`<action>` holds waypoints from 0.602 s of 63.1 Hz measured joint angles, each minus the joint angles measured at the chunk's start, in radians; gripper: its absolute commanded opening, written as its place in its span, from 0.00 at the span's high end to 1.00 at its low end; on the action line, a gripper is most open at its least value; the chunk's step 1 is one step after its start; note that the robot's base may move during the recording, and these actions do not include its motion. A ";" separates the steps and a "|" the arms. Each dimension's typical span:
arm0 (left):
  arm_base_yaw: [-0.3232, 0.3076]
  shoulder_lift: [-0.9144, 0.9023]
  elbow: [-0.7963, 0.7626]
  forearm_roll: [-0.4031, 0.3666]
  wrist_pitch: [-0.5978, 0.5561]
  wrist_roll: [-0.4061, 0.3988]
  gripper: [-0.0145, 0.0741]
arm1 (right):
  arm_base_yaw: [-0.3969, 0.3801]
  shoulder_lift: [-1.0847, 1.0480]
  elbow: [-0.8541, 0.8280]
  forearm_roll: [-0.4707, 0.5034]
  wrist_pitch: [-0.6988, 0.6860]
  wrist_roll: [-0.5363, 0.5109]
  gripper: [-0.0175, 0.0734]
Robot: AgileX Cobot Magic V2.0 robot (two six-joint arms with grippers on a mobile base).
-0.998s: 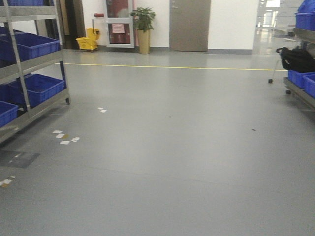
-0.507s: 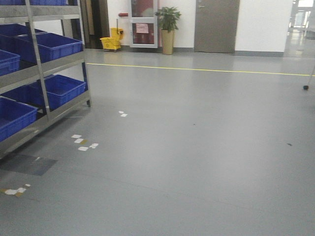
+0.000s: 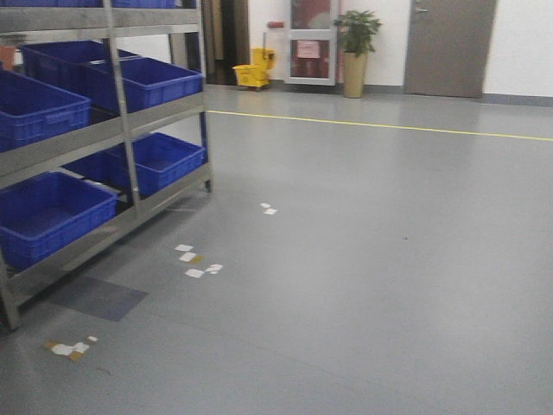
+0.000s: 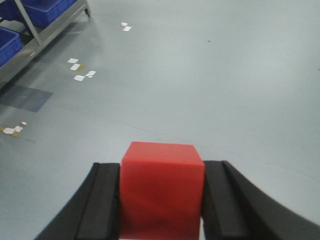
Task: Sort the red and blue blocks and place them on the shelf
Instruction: 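Drive the base across the floor toward the shelf of blue bins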
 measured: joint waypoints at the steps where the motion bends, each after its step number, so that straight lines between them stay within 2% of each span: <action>1: 0.000 0.000 0.000 0.000 0.000 0.000 0.70 | 0.000 0.000 0.000 0.000 0.000 0.000 0.75; 38: 0.000 0.000 0.000 0.000 0.000 0.000 0.70 | 0.000 0.000 0.000 0.000 0.000 0.000 0.75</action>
